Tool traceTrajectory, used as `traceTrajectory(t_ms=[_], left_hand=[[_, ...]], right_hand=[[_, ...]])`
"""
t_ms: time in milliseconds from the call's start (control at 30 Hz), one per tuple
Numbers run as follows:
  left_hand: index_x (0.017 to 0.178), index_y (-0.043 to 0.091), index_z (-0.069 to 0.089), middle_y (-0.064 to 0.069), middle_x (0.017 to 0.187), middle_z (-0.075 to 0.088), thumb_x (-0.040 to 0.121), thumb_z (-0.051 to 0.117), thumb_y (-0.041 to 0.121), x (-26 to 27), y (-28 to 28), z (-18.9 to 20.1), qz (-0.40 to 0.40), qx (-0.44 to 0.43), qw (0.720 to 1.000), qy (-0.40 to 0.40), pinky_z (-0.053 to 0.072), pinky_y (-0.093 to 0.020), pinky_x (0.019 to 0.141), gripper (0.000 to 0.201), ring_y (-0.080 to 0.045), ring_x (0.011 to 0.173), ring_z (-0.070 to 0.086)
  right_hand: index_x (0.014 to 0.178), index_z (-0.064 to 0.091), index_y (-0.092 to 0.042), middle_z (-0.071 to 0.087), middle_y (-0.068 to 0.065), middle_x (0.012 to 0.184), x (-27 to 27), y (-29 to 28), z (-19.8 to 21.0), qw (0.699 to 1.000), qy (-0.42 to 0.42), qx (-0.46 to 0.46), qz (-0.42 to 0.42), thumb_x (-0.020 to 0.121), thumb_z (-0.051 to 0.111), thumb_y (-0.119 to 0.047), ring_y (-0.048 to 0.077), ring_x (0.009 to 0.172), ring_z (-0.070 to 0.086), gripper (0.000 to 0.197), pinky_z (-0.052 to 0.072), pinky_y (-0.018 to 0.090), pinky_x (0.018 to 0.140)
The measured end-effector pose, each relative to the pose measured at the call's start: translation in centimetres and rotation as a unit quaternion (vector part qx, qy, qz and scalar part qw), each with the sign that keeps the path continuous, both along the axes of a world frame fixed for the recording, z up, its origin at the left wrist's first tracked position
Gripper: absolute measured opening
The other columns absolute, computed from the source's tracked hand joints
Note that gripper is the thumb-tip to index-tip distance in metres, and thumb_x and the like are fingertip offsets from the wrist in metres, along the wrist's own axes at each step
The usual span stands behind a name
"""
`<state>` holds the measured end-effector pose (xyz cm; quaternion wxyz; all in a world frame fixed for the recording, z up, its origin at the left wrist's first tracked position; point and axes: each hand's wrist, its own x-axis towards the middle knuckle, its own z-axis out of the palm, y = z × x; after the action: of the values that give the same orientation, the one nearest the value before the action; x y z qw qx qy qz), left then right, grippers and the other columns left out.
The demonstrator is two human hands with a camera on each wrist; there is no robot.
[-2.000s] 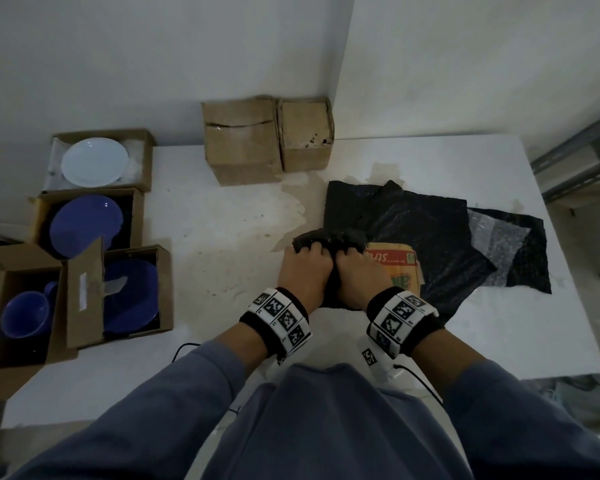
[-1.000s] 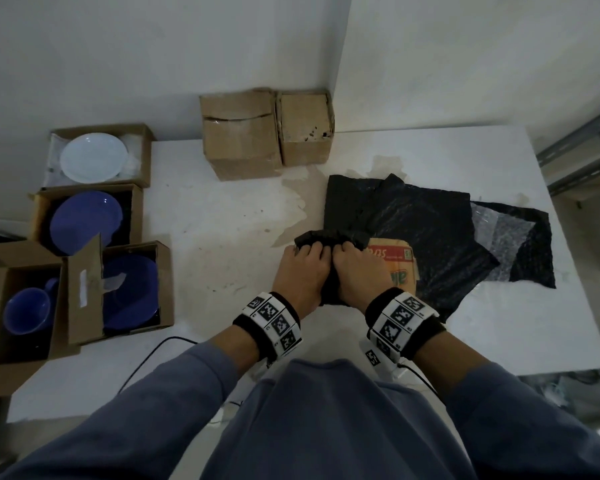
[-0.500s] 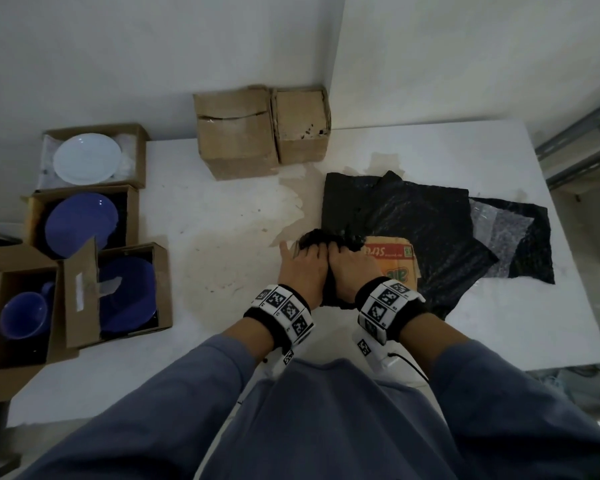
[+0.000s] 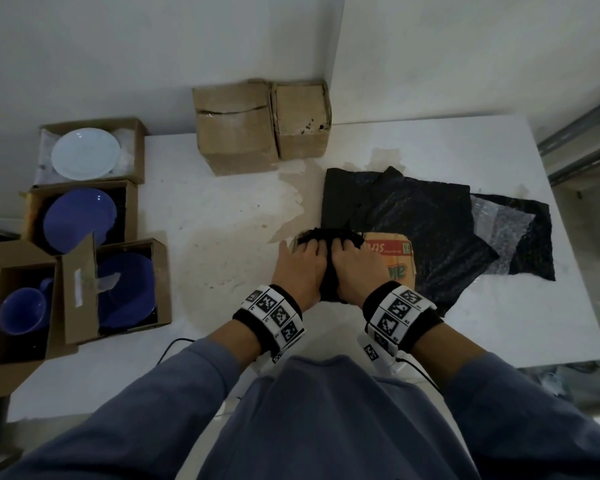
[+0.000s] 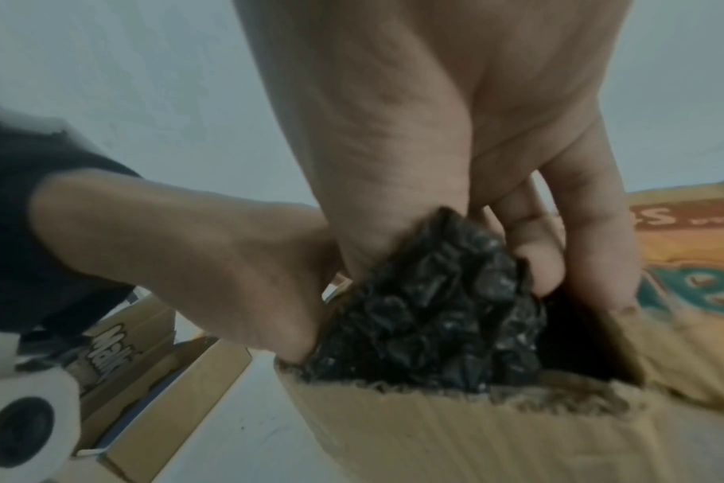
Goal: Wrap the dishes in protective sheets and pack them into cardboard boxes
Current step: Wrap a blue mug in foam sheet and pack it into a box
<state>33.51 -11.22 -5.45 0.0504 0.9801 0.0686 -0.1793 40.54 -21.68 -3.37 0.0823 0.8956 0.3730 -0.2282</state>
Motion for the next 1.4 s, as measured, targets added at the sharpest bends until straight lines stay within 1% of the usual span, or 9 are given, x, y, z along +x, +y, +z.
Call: traceTrajectory(t_ms=[133, 367, 500, 633, 767, 933, 1033, 1200, 1400], left_hand=[[0.149, 0.015, 0.026, -0.005, 0.142, 0.047, 0.081, 0.067, 0.053, 0.3, -0.1, -0.5, -0.001, 0.009, 1.0, 0.02, 0.014, -0.064, 0.114, 0.089, -0.024, 0.129, 0.049], [0.151, 0.016, 0.023, -0.006, 0.147, 0.042, 0.08, 0.07, 0.053, 1.6, 0.0, -0.5, 0.01, -0.01, 0.997, 0.078, 0.008, -0.07, 0.112, 0.093, -0.025, 0.134, 0.044], [0.148, 0.015, 0.029, -0.008, 0.142, 0.046, 0.079, 0.072, 0.048, 1.7, 0.0, 0.0, 0.006, -0.02, 0.996, 0.082, 0.021, -0.062, 0.114, 0.088, -0.027, 0.129, 0.047], [0.137, 0.014, 0.043, -0.006, 0.131, 0.053, 0.083, 0.069, 0.035, 0.6, -0.3, 0.6, -0.009, 0.0, 1.0, 0.009, 0.039, -0.042, 0.101, 0.064, -0.025, 0.118, 0.053], [0.145, 0.012, 0.035, -0.008, 0.138, 0.048, 0.082, 0.071, 0.037, -0.5, -0.4, 0.7, -0.022, 0.032, 0.999, -0.02, 0.027, -0.049, 0.113, 0.076, -0.027, 0.127, 0.048], [0.155, 0.008, 0.014, -0.009, 0.152, 0.037, 0.082, 0.068, 0.047, 0.0, -0.2, 0.1, -0.017, 0.017, 0.999, 0.021, 0.003, -0.058, 0.119, 0.099, -0.028, 0.14, 0.036], [0.153, 0.011, 0.02, -0.007, 0.147, 0.044, 0.079, 0.068, 0.054, 0.7, -0.2, -0.7, -0.007, 0.003, 1.0, 0.029, 0.0, -0.061, 0.117, 0.099, -0.026, 0.136, 0.042], [0.15, 0.011, 0.024, -0.008, 0.145, 0.044, 0.078, 0.071, 0.053, 1.5, 0.2, -0.7, 0.005, -0.044, 0.997, 0.065, 0.01, -0.062, 0.117, 0.096, -0.027, 0.132, 0.046], [0.143, 0.015, 0.038, -0.006, 0.136, 0.05, 0.08, 0.07, 0.043, 0.3, 0.1, -0.7, 0.001, -0.034, 0.999, -0.006, 0.035, -0.045, 0.108, 0.076, -0.026, 0.122, 0.051]], right_hand=[[0.137, 0.038, -0.005, 0.057, 0.014, 0.125, 0.0, 0.3, -0.3, 1.0, -0.003, -0.018, 0.008, 0.093, 0.055, -0.025, 0.032, 0.105, 0.062, 0.051, 0.048, 0.037, 0.074], [0.131, 0.041, -0.005, 0.061, 0.014, 0.122, 1.2, 1.5, -1.0, 0.998, 0.052, -0.036, -0.006, 0.093, 0.054, -0.025, 0.031, 0.108, 0.063, 0.046, 0.047, 0.041, 0.093], [0.132, 0.041, -0.005, 0.059, 0.014, 0.126, 1.4, 1.4, -1.0, 0.997, 0.068, -0.03, -0.013, 0.091, 0.058, -0.029, 0.031, 0.111, 0.061, 0.051, 0.047, 0.042, 0.095], [0.134, 0.04, -0.006, 0.057, 0.013, 0.126, 1.2, 0.8, -1.2, 0.998, 0.062, -0.014, -0.006, 0.091, 0.058, -0.032, 0.03, 0.111, 0.06, 0.054, 0.046, 0.041, 0.094], [0.134, 0.04, -0.005, 0.058, 0.013, 0.127, 1.0, 0.8, -1.0, 0.998, 0.059, -0.008, -0.007, 0.091, 0.059, -0.035, 0.03, 0.11, 0.061, 0.056, 0.05, 0.042, 0.09], [0.137, 0.037, -0.005, 0.056, 0.014, 0.128, 0.8, 0.6, -0.8, 0.998, 0.057, -0.003, -0.012, 0.091, 0.058, -0.035, 0.031, 0.109, 0.062, 0.059, 0.051, 0.041, 0.086], [0.135, 0.039, -0.007, 0.057, 0.014, 0.126, 0.9, 0.7, -0.6, 0.998, 0.062, -0.006, -0.013, 0.09, 0.059, -0.035, 0.031, 0.108, 0.062, 0.056, 0.052, 0.041, 0.085], [0.129, 0.044, -0.009, 0.057, 0.012, 0.124, 0.3, 0.8, 0.2, 0.999, 0.016, -0.041, -0.001, 0.095, 0.054, -0.026, 0.029, 0.107, 0.062, 0.04, 0.05, 0.038, 0.078], [0.13, 0.042, -0.007, 0.056, 0.011, 0.123, -0.5, 1.0, 0.1, 0.999, -0.006, -0.049, -0.009, 0.095, 0.055, -0.025, 0.027, 0.103, 0.063, 0.041, 0.049, 0.035, 0.072]])
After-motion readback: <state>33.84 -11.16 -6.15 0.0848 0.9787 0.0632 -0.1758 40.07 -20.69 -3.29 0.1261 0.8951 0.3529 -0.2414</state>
